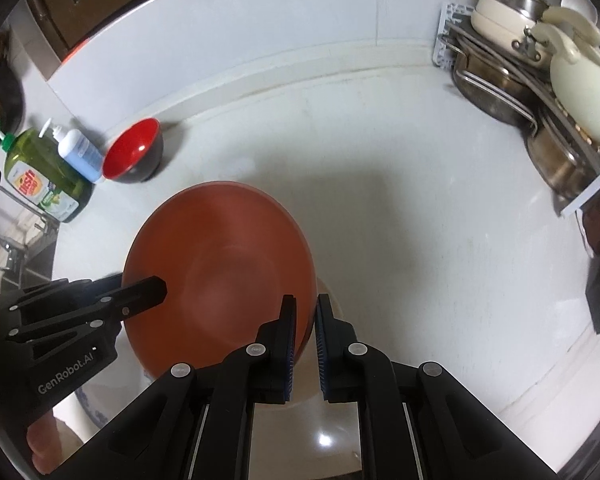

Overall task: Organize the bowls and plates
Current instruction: 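Lift the pink bowl with both tools and carry it toward the white bowl, then lower the pink bowl into the white bowl and open both tools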

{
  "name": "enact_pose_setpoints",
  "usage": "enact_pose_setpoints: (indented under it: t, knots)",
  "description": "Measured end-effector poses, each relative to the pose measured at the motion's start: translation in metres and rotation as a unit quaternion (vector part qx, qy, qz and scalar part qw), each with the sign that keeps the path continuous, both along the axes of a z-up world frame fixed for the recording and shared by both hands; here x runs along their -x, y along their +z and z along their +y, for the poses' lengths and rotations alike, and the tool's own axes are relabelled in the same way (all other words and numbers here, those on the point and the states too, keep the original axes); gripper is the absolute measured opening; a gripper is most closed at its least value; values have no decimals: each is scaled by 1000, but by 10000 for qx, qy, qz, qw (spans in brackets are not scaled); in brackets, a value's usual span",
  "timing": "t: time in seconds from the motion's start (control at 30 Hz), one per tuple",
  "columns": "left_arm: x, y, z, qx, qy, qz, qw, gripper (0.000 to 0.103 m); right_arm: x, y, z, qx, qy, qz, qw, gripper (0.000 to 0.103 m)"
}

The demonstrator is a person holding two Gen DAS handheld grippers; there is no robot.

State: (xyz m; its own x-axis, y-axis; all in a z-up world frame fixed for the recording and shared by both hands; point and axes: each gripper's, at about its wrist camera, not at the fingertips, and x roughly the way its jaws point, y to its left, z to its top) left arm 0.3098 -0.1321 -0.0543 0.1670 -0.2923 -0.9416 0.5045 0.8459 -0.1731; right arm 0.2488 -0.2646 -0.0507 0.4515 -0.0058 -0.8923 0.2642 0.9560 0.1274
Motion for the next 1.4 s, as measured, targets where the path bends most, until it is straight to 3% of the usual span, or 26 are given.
enact_pose_setpoints:
  t: [0.37,1.03,1.13,1.2,1.27,1.3,1.4]
  knots:
    - [9,-23,-9,-229,17,239,9995,21,8,-27,-7,-169,-23,304,9994,12]
    - [15,-37,-18,-424,-32,59,9991,28,8,-45,-16,-390,74,502,9980,12]
    - [16,-36,-18,-382,-58,60,9992,38,8,-47,-18,-451,84,534,9975,12]
    - [17,-34,-19,-344,-59,2,9994,53,7,-47,-18,-430,121,544,9975,12]
    - [17,-30,-18,-347,4,-102,9993,57,7,-47,-17,-358,122,563,9977,14]
    - [17,-29,-15,-332,17,-124,9994,58,7,-47,-17,-376,143,569,9976,22]
    - [14,-23,-9,-241,57,-105,9996,59,9,-43,-18,-332,107,480,9982,28]
